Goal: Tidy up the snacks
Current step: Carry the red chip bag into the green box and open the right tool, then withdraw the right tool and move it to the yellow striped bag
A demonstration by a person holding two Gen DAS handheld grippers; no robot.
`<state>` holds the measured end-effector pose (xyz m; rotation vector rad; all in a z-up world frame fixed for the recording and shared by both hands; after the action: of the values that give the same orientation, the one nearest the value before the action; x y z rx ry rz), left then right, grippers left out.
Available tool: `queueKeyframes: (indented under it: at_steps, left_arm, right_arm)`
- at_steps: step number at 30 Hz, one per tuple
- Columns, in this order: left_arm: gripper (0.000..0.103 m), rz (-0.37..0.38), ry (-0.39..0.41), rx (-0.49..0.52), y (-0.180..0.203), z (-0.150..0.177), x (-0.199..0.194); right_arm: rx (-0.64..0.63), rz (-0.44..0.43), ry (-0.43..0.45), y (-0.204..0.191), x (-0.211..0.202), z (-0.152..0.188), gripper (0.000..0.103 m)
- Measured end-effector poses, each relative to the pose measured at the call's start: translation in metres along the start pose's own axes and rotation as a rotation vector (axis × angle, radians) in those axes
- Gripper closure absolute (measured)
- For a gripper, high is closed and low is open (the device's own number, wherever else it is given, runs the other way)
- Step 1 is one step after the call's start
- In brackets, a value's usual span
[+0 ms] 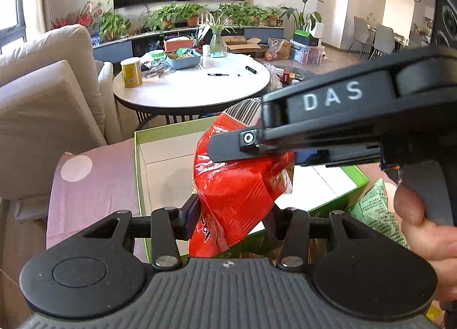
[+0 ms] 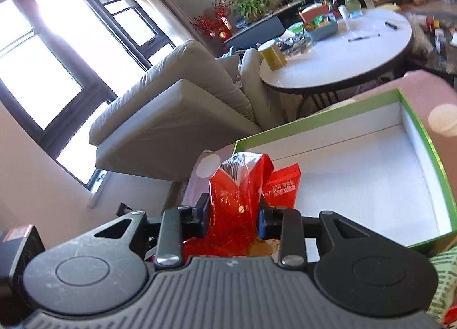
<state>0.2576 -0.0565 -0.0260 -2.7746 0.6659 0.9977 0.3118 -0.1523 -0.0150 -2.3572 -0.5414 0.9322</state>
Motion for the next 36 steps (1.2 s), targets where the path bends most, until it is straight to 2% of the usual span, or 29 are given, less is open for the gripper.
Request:
queueKeyframes:
  at_steps: [5, 9, 13, 16, 19, 22, 25, 30, 36]
  left_arm:
    - [0.061, -0.013, 0.024, 0.016, -0.004, -0.009, -0.002]
    - [0.06, -0.012, 0.0, 0.002, -0.013, -0.01, 0.013]
    - [0.059, -0.07, -0.09, -0.031, -0.028, 0.012, 0.04]
    - [0.058, -0.119, -0.071, -0.025, -0.034, 0.028, 0.038]
    - [0.056, -0.085, -0.083, -0.061, -0.037, 0.036, 0.034]
    - [0.055, -0.091, -0.065, -0.089, -0.036, 0.039, 0.03]
    - [0.055, -0.109, -0.059, -0.109, -0.033, 0.04, 0.029]
    - [0.055, -0.108, -0.051, -0.143, -0.034, 0.042, 0.023]
    - [0.055, -0.091, -0.052, -0.167, -0.029, 0.048, 0.011]
  right_arm:
    - [0.04, -0.036, 0.023, -0.005, -0.004, -0.007, 0.066]
    - [0.049, -0.044, 0.036, -0.009, -0.004, -0.011, 0.065]
    - [0.076, 0.013, 0.0, 0.003, 0.018, -0.006, 0.064]
    - [0.107, 0.078, -0.051, 0.02, 0.028, 0.01, 0.062]
    - [0.074, 0.101, -0.065, 0.028, 0.024, 0.019, 0.05]
    - [0.0, 0.138, -0.039, 0.024, 0.015, 0.023, 0.04]
    - [-0.07, 0.164, -0.032, 0.019, 0.008, 0.029, 0.039]
    - [-0.039, 0.152, -0.075, 0.027, 0.011, 0.037, 0.039]
    - [-0.103, 0.179, -0.05, 0.027, -0.001, 0.04, 0.039]
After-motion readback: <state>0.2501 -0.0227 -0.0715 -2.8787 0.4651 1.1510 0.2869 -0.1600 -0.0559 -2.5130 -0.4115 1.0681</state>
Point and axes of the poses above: each gripper's, at about its wrist camera, not at the fingertips, and x roughly the way its jaws point, y to its right, z to its underside, the point moved 7 cm from there along x, roughly the way its jaws point, and after that the axes turned 1 degree about y, right-handed, at the moved point
